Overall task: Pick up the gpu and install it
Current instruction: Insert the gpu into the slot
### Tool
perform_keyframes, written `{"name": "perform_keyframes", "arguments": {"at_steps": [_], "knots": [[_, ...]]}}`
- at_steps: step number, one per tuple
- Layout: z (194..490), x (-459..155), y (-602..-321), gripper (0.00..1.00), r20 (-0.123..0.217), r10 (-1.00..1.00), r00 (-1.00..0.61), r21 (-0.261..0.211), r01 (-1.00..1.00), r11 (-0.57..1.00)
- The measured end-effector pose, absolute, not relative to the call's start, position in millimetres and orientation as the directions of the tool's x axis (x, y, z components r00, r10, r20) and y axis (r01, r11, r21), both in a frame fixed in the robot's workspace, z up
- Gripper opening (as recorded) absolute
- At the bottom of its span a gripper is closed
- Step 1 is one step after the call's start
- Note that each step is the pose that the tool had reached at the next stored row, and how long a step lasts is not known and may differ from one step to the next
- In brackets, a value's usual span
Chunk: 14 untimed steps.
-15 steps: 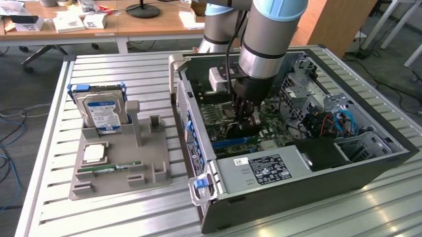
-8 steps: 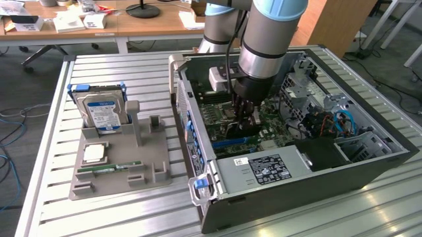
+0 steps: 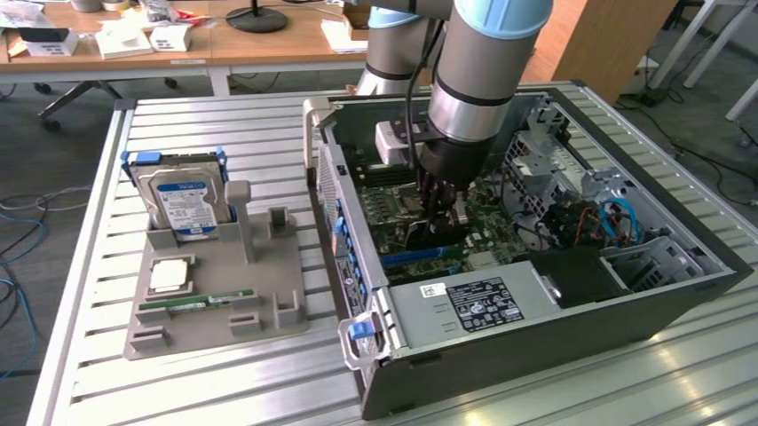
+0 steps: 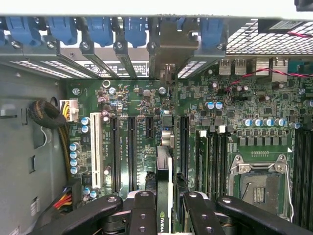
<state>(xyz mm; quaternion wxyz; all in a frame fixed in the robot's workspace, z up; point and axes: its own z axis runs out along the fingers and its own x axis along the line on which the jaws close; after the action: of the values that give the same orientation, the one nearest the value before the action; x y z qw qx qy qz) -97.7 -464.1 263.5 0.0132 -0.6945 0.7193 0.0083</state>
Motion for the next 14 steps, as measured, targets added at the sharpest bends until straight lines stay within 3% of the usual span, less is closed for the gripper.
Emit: {"name": "perform_keyframes", "arguments": {"at_steps": [14], "knots": [[261.2,-97.7,-464.1,0.26,-0.031,-0.999,-0.035,-0.006,-0.999,0.035]]}}
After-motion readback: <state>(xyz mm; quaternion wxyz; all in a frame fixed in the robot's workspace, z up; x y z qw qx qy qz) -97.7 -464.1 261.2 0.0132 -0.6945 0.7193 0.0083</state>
